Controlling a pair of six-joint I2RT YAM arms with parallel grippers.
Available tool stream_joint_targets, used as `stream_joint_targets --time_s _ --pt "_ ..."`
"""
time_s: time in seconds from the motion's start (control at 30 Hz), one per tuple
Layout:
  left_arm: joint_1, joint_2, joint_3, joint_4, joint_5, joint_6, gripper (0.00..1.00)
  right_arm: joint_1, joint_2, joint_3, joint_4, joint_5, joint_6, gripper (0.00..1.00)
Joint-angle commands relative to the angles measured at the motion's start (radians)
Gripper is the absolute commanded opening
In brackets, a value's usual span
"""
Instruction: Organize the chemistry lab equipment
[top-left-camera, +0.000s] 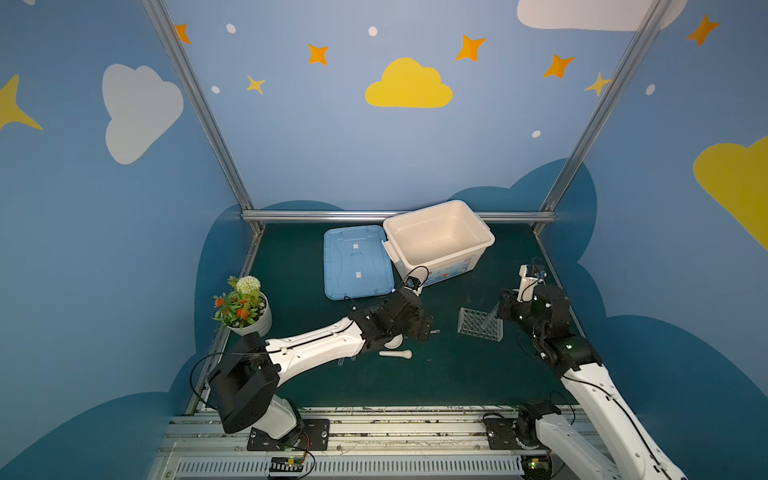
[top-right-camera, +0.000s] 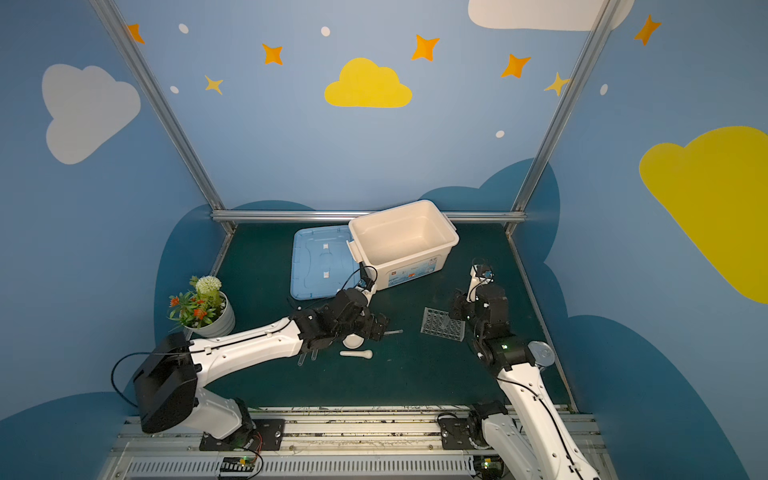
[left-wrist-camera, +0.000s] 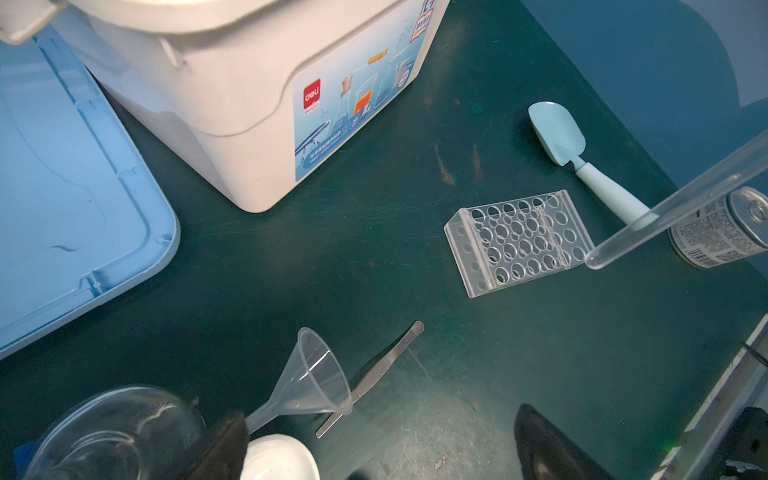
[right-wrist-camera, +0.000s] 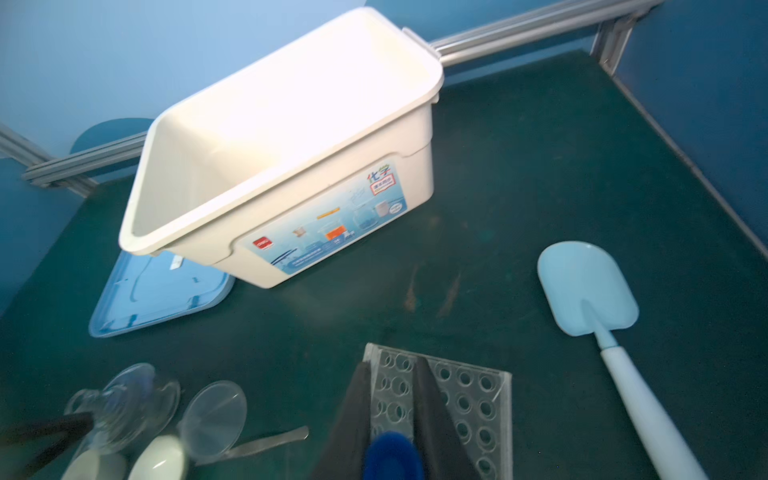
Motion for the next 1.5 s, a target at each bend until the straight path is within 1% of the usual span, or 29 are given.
stream_joint_targets --time_s 0.0,0.1,0.23,0.5,0.6,1.03,1.33,1.47 --pt "0.004 0.005 -0.004 0.016 0.01 -0.012 1.0 0.023 -0.004 -0.034 0.051 0.164 -0.052 0.1" --pt "0.004 0.005 -0.005 0.02 0.016 -0.013 1.0 0.029 -0.004 -0.057 0.104 0.198 -0.07 0.1" --pt "0.005 0.015 -0.002 0.021 0.029 -0.023 1.0 0.046 0.034 -0.065 0.145 0.246 -0.089 0.1" --pt "0.005 0.025 0.001 0.021 0.04 -0.033 1.0 0.067 0.082 -0.072 0.237 0.258 -0.12 0.1" --pt "0.005 0.022 0.006 0.016 0.046 -0.033 1.0 0.072 0.102 -0.076 0.25 0.285 -0.114 0.1" --pt "0.007 0.019 -0.002 0.022 0.049 -0.043 1.0 0.071 0.156 -0.101 0.321 0.267 -0.084 0.09" --pt "0.007 0.032 0.001 0.026 0.056 -0.044 1.0 0.071 0.184 -0.096 0.336 0.267 -0.081 0.09" --pt "0.007 0.032 0.001 0.025 0.06 -0.043 1.0 0.071 0.21 -0.082 0.319 0.275 -0.057 0.08"
